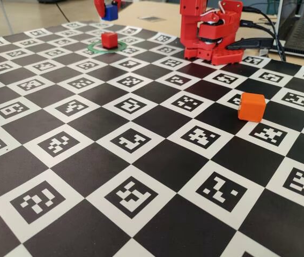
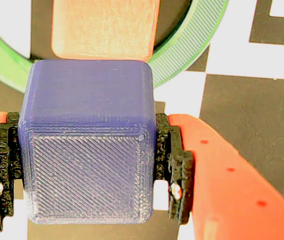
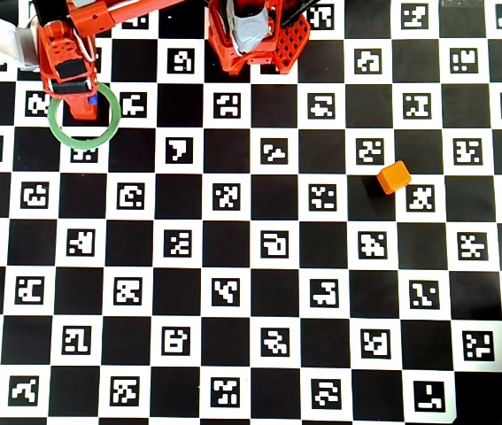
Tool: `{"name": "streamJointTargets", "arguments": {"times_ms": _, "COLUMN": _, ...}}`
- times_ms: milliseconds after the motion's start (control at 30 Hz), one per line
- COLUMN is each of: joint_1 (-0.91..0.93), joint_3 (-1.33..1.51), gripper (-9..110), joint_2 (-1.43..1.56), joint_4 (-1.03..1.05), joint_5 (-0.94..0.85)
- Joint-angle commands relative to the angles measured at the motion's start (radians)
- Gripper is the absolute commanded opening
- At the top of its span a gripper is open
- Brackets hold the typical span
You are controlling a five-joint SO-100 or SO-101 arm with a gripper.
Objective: Grab the red cube then put it in the green circle then put the blue cube on top and finally the orange cube on top
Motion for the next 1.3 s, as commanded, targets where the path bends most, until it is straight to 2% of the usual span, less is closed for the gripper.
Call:
{"name": "streamJointTargets", "arguments": {"times_ms": 0, "joint_1": 0.002, "joint_3": -0.029, "gripper": 8, "joint_2": 0.005, "joint_4": -0.020, "joint_5": 0.009}}
{"name": "streamJointTargets", "arguments": {"times_ms": 1267, "joint_1": 0.038, "joint_3": -0.015, "gripper": 8, "joint_2": -0.086, "joint_4": -0.110, "joint_5": 0.012}}
